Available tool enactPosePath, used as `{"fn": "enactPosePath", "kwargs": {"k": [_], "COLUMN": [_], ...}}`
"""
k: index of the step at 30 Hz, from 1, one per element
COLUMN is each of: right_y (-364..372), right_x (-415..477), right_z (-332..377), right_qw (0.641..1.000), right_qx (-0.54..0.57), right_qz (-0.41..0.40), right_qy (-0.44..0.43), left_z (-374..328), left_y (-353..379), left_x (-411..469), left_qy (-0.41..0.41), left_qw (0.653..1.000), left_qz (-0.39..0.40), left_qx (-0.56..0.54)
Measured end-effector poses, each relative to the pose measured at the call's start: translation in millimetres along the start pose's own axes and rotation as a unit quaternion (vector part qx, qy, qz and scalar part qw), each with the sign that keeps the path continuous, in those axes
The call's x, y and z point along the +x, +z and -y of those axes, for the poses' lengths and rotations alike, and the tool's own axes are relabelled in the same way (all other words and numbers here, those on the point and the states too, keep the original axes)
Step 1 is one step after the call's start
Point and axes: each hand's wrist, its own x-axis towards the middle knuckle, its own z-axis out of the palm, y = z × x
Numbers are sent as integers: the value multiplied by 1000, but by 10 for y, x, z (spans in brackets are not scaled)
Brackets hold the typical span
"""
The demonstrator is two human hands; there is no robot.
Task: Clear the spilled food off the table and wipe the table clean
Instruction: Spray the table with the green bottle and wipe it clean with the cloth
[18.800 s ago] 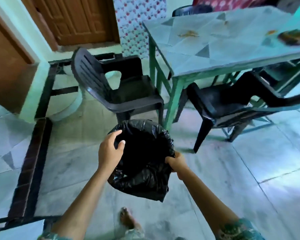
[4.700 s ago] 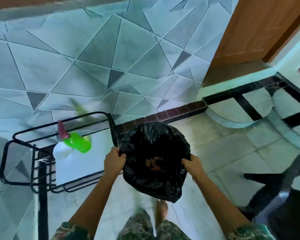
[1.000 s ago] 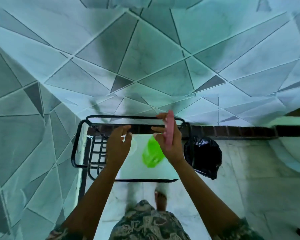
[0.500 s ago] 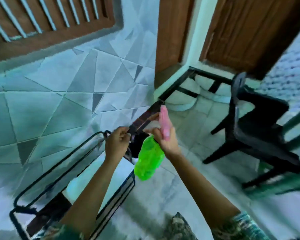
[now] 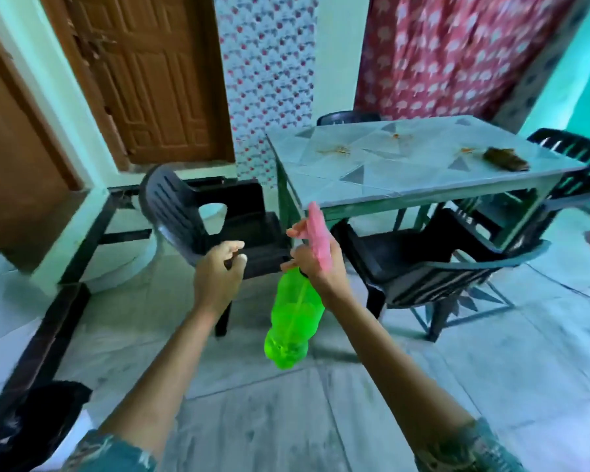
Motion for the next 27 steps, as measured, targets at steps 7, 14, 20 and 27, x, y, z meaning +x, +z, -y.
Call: {"fn": "enactPosePath", "kwargs": {"k": [7, 14, 20, 27], "right_y": [-2111, -3475, -4397, -5097], "right_x": [445, 1274, 2228, 3130], "right_z": [105, 123, -66, -437], "right_qw": [990, 980, 987, 991], "right_qx": [-71, 60, 25, 21], "right_qz": [-121, -179, -154, -122], "right_qy": [-3, 67, 34, 46], "left_z": [-1183, -1964, -2448, -2671], "left_y": [1924, 3398, 4501, 5145], "left_x": [479, 1114, 1824, 2377], "left_qy": [62, 112, 110, 70], "left_qw": [996, 991, 991, 996], "left_qz": [54, 73, 68, 48], "left_qx": [-18, -3, -18, 6]}}
